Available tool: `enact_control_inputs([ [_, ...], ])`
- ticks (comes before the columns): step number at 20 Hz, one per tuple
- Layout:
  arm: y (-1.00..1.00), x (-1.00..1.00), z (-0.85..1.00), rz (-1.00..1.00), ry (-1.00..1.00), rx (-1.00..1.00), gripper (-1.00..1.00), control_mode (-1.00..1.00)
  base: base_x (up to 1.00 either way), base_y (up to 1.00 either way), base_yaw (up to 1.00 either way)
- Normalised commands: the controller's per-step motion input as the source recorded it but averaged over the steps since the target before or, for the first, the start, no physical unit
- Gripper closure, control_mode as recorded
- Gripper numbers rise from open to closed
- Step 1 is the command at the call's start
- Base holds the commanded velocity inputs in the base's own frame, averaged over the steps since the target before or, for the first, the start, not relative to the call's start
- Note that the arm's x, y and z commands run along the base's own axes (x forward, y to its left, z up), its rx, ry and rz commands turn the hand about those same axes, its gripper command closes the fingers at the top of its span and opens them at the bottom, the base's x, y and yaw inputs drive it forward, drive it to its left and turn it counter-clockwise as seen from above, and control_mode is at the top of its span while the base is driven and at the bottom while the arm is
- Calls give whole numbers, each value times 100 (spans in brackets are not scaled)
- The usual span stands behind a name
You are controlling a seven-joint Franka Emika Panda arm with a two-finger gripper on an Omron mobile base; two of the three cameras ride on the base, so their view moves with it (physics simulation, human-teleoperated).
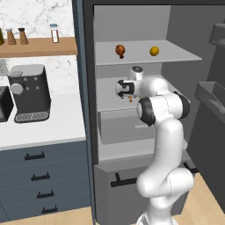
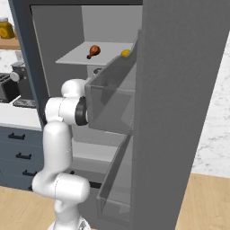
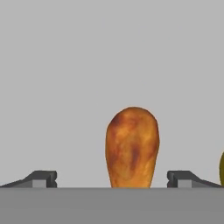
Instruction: Place one lemon and one chicken drumstick in each tupperware on the nearby counter, to pack two identical lunches.
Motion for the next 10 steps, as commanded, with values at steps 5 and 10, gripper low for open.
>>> enact_control_inputs([
  [5, 0, 6, -20, 0, 0, -1, -100, -100, 0, 0, 0],
  [10, 1, 0, -40, 0, 0, 0, -100, -100, 0, 0, 0],
])
